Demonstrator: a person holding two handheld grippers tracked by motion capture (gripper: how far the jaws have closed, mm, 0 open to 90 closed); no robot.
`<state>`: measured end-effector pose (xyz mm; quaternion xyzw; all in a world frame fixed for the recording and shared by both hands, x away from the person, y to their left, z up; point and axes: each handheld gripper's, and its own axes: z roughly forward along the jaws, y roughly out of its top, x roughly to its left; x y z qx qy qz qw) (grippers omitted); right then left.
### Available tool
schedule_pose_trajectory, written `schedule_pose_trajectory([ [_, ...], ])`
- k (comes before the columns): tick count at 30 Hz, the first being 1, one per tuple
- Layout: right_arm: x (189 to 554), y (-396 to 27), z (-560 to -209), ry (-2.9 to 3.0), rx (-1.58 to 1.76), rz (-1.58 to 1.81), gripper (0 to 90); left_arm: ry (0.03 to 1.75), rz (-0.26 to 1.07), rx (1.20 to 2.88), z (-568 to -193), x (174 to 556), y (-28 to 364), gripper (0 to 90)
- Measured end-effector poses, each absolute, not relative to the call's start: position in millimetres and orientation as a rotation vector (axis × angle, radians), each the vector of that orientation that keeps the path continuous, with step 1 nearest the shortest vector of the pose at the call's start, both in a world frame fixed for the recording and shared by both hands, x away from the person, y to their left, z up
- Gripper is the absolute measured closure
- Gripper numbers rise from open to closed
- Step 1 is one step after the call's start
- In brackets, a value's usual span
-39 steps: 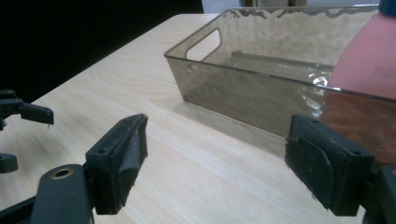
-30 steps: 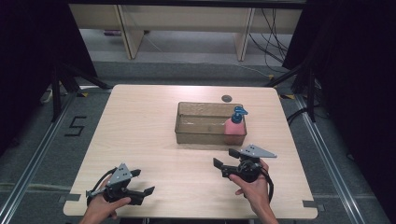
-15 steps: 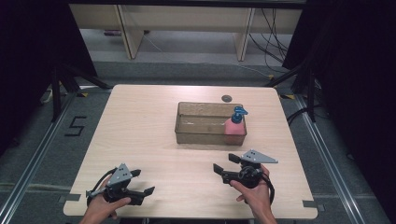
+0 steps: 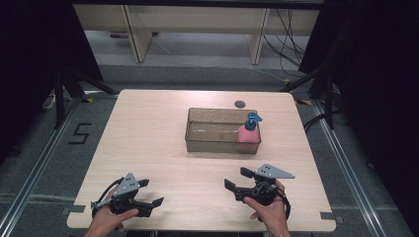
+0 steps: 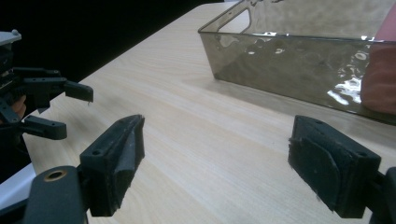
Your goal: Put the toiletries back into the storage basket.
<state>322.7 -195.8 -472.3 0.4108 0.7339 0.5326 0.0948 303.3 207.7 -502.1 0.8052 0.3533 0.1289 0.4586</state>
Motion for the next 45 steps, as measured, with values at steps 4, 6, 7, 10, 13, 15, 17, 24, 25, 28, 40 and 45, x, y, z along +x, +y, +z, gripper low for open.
schedule_pose_trajectory([
  [4, 320, -194, -474, 2.167, 1.192, 1.605, 18.8, 0.869, 0.318, 1.984, -502, 303, 208, 14.8],
  [6, 317, -194, -474, 2.172, 1.213, 1.600, 18.6, 0.870, 0.318, 1.984, -502, 303, 208, 14.8],
  [7, 317, -195, -474, 2.172, 1.199, 1.595, 18.6, 0.870, 0.318, 1.983, -502, 303, 208, 14.8],
  [10, 313, -194, -475, 2.173, 1.220, 1.614, 18.2, 0.870, 0.318, 1.983, -502, 303, 208, 14.8],
  [13, 311, -193, -478, 2.179, 1.225, 1.585, 17.9, 0.870, 0.318, 1.984, -502, 303, 208, 14.8],
  [15, 308, -192, -479, 2.192, 1.231, 1.584, 17.7, 0.870, 0.319, 1.984, -502, 303, 208, 14.8],
  [17, 307, -192, -480, 2.203, 1.213, 1.584, 17.7, 0.871, 0.319, 1.983, -502, 303, 208, 14.8],
  [24, 301, -191, -483, 2.209, 1.201, 1.580, 17.6, 0.873, 0.316, 1.987, -502, 303, 208, 14.8],
  [25, 301, -191, -483, 2.209, 1.201, 1.580, 17.6, 0.873, 0.317, 1.986, -502, 303, 208, 14.8],
  [28, 297, -192, -483, 2.211, 1.224, 1.582, 17.5, 0.875, 0.315, 1.988, -502, 303, 208, 14.8],
  [40, 290, -194, -486, 2.227, 1.200, 1.542, 16.5, 0.863, 0.308, 2.002, -502, 303, 207, 14.8],
  [45, 289, -194, -487, 2.237, 1.174, 1.485, 16.4, 0.864, 0.318, 1.996, -503, 303, 207, 14.8],
])
